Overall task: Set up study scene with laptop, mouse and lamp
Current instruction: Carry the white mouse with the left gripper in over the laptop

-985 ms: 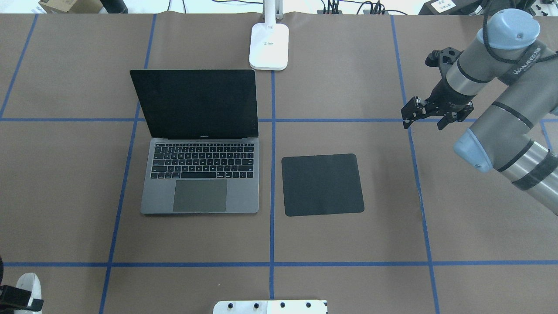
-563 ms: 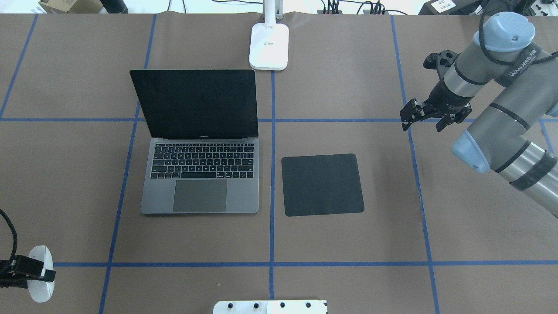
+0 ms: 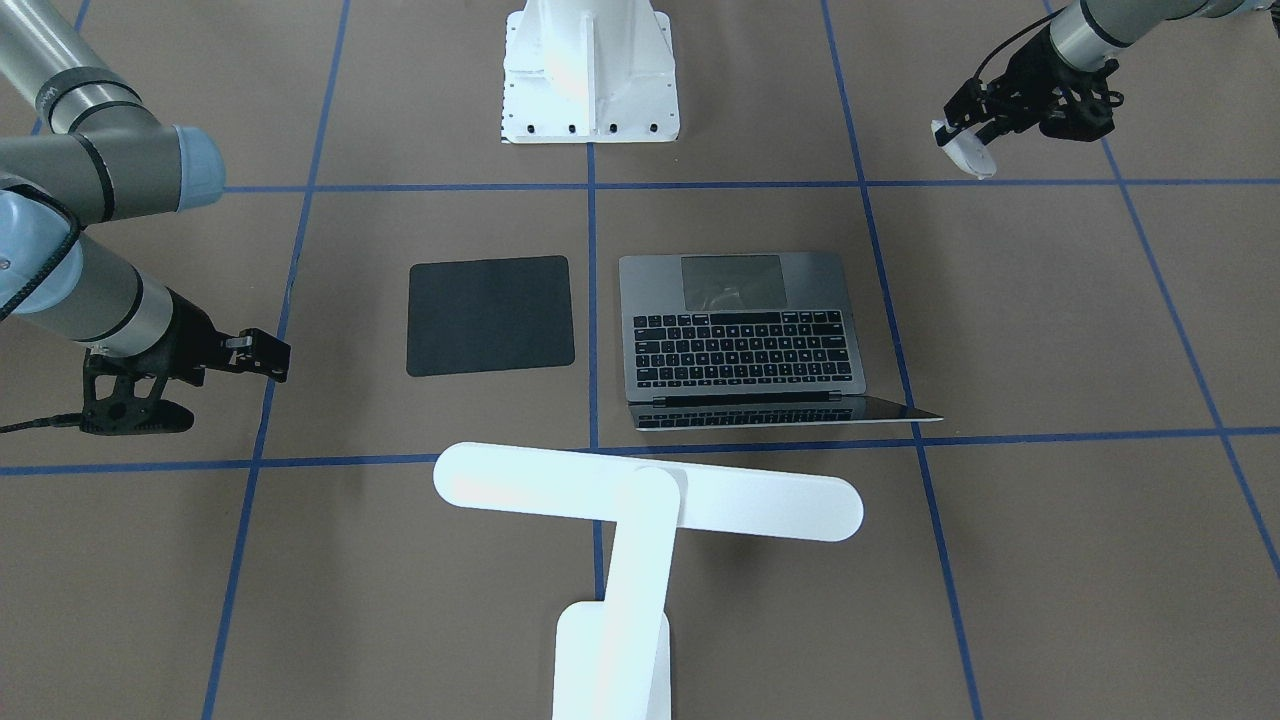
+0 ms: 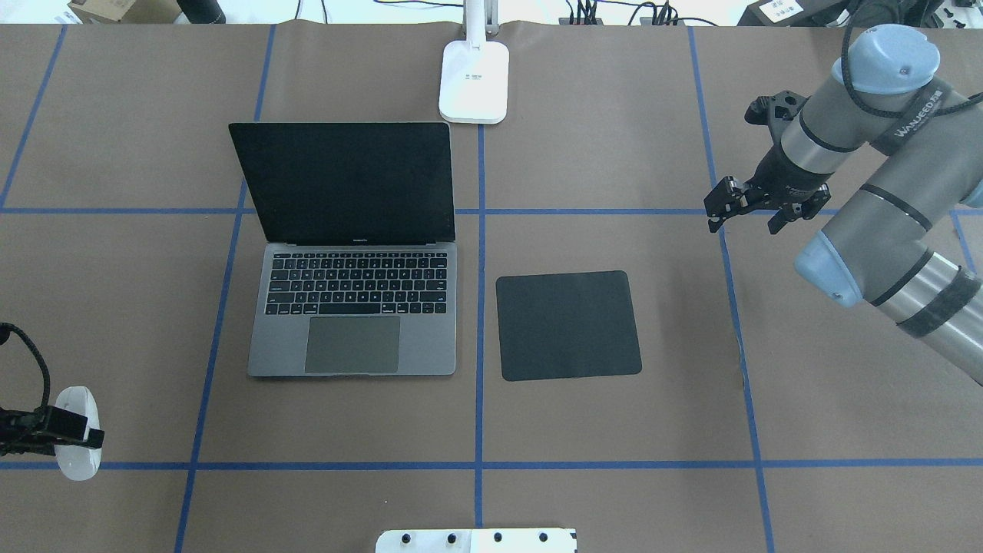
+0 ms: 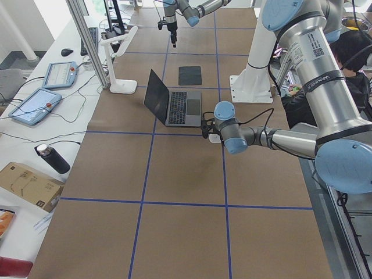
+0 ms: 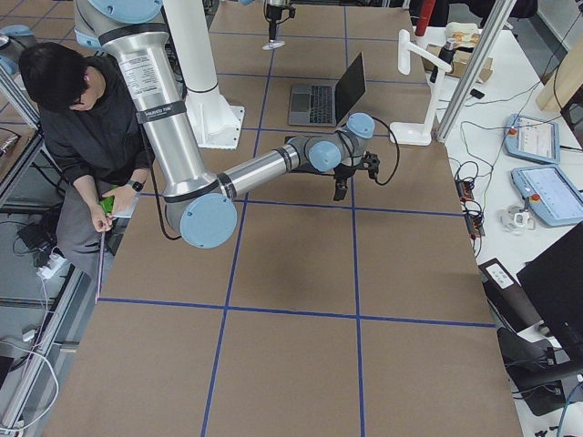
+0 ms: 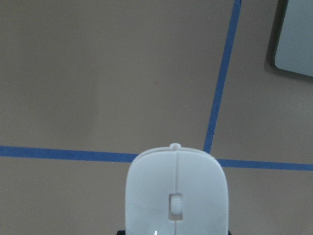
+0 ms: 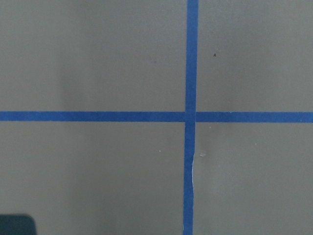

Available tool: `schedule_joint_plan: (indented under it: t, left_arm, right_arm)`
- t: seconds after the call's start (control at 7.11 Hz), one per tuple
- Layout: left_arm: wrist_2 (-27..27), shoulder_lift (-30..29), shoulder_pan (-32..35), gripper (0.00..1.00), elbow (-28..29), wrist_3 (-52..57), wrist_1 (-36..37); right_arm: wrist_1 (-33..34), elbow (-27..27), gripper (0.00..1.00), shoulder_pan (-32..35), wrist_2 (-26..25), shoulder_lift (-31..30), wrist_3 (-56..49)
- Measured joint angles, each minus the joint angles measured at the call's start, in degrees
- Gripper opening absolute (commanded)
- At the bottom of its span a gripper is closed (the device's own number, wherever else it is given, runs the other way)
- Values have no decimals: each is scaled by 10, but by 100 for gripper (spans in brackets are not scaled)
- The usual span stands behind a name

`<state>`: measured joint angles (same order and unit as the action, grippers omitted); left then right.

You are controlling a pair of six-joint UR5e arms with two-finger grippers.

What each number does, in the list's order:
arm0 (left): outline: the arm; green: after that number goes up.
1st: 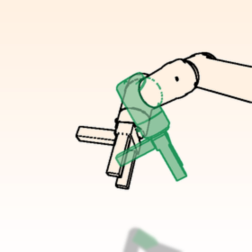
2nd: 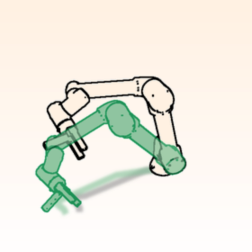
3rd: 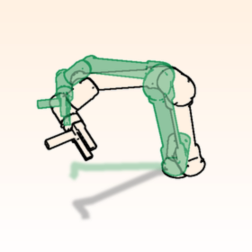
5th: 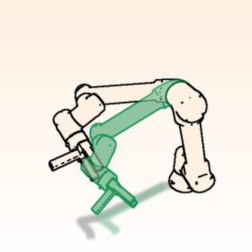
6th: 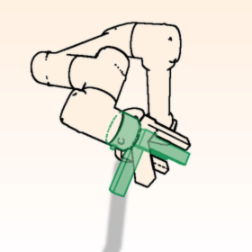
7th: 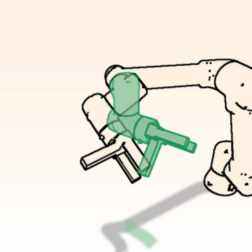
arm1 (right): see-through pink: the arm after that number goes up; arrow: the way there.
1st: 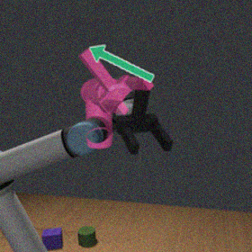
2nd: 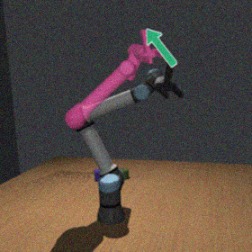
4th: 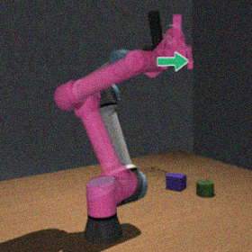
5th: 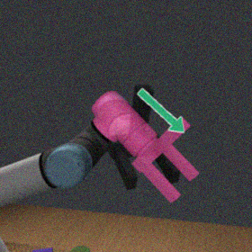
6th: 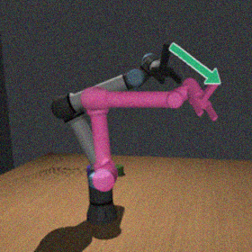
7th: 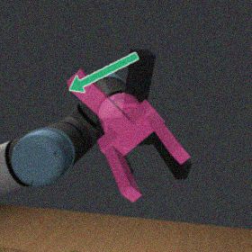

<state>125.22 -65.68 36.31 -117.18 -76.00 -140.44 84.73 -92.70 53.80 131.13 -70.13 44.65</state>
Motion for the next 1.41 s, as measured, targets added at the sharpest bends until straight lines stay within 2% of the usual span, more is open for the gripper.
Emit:
schedule_joint_plan:
  t: [0.42, 0.98, 1.27, 1.41]
  left_arm:
    - [0, -104, 26, 24, -4, 19, 135]
    - [-5, -316, 35, 25, -15, 4, 367]
    - [-19, -428, 1, 25, -7, -32, 469]
    - [-41, -468, -25, 25, 9, -55, 487]
  right_arm:
    - [0, 1, 99, 0, 2, 2, 0]
    - [0, 7, 99, 0, 3, 5, 0]
    - [0, 4, 99, 5, 2, 2, 1]
    - [2, 6, 99, 16, 0, -1, -6]
